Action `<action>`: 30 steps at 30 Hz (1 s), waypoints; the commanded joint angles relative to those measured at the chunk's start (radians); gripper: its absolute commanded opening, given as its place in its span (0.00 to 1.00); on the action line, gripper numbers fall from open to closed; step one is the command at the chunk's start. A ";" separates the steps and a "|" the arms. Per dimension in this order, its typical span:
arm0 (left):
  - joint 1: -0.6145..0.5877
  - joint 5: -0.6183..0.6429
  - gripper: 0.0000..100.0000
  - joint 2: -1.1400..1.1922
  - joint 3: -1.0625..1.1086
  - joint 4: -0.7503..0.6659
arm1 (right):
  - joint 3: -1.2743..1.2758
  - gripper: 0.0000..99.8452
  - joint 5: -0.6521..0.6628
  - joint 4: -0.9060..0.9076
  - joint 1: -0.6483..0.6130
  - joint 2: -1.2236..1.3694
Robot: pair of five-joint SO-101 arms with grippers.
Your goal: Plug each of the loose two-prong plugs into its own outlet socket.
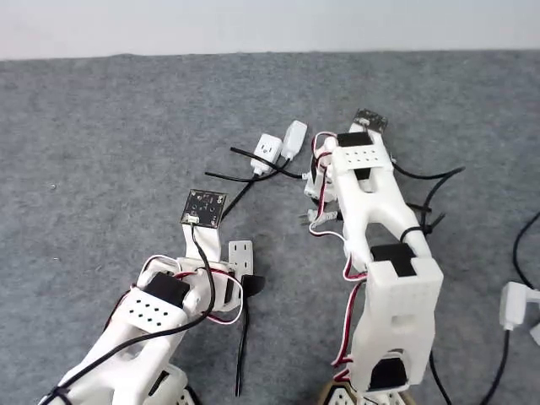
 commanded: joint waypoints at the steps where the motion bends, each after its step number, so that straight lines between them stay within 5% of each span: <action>1: 0.002 -0.018 0.31 -0.023 -0.016 0.006 | -0.021 0.12 -0.044 -0.010 -0.002 0.021; 16: 0.002 -0.035 0.31 -0.023 -0.016 0.014 | -0.077 0.01 -0.035 0.068 0.022 -0.013; 23: -0.005 -0.034 0.31 -0.023 -0.019 0.008 | -0.072 0.01 0.276 0.142 -0.012 -0.111; 30: -0.009 0.035 0.31 -0.021 -0.035 0.008 | 0.020 0.01 0.451 0.163 -0.087 -0.209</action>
